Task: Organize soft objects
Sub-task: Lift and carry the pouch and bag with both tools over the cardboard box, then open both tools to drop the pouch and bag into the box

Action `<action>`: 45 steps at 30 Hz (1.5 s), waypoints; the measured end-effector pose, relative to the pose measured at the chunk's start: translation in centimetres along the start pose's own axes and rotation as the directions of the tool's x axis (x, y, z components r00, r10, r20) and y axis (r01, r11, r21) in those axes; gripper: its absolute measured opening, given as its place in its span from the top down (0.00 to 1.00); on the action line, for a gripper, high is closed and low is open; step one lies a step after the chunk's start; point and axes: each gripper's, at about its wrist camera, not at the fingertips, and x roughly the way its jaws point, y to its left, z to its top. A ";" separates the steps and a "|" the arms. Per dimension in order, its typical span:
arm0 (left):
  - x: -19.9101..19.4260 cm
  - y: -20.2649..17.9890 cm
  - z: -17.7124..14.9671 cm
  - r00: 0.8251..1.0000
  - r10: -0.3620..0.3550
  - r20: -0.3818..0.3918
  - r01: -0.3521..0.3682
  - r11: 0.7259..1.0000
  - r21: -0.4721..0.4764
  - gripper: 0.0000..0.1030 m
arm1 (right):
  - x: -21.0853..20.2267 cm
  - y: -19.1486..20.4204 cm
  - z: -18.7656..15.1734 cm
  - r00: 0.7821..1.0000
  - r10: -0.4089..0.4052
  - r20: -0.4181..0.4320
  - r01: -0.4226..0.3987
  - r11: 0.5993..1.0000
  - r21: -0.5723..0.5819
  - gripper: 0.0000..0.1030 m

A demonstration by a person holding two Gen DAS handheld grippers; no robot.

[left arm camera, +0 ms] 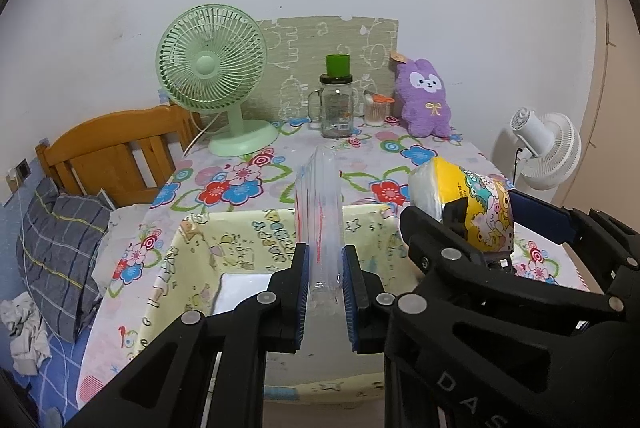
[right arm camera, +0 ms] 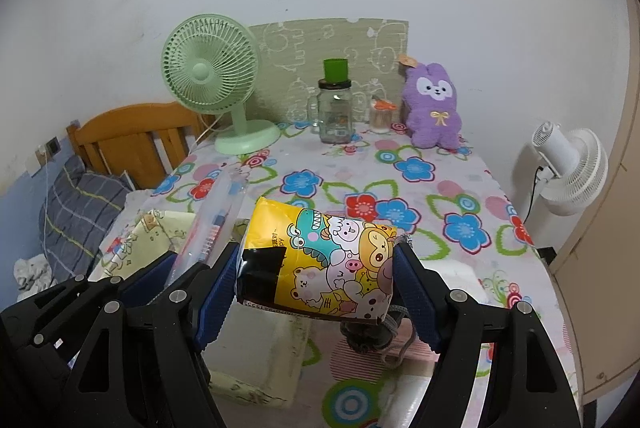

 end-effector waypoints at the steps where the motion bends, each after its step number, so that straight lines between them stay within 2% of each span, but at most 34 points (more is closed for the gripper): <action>1: 0.0 0.2 0.0 1.000 -0.002 -0.002 0.002 1.000 0.002 0.86 | 0.1 0.2 0.0 1.000 0.000 0.000 0.000 1.000 -0.003 0.24; 13: 0.8 2.8 -0.6 0.999 0.004 -0.031 -0.005 1.000 -0.014 0.86 | 1.5 3.0 0.1 1.000 -0.003 -0.029 0.002 0.999 -0.036 0.24; 25: 2.3 5.2 -1.4 0.997 0.036 -0.074 -0.038 0.999 -0.033 0.83 | 3.8 5.5 -0.1 0.995 0.053 -0.079 -0.058 0.996 -0.061 0.24; 28: 2.5 5.5 -1.6 0.996 0.036 -0.080 -0.039 0.999 -0.037 0.66 | 4.3 5.8 -0.3 0.994 0.064 -0.091 -0.070 0.996 -0.061 0.23; 30: 2.6 5.7 -1.8 0.995 0.045 -0.085 -0.050 0.998 -0.047 0.59 | 4.5 6.0 -0.4 0.992 0.079 -0.097 -0.086 0.994 -0.064 0.23; 32: 2.8 6.0 -2.0 0.994 0.045 -0.096 -0.051 0.997 -0.057 0.37 | 4.8 6.2 -0.5 0.990 0.093 -0.107 -0.100 0.993 -0.067 0.21; 37: 3.0 6.3 -2.5 0.993 0.049 -0.111 -0.057 0.996 -0.067 0.28 | 5.0 6.7 -1.0 0.989 0.106 -0.107 -0.114 0.990 -0.077 0.07; 45: 2.8 5.5 -2.8 0.993 0.045 -0.110 -0.051 0.997 -0.054 0.14 | 5.1 6.2 -1.3 0.989 0.105 -0.108 -0.113 0.991 -0.069 0.03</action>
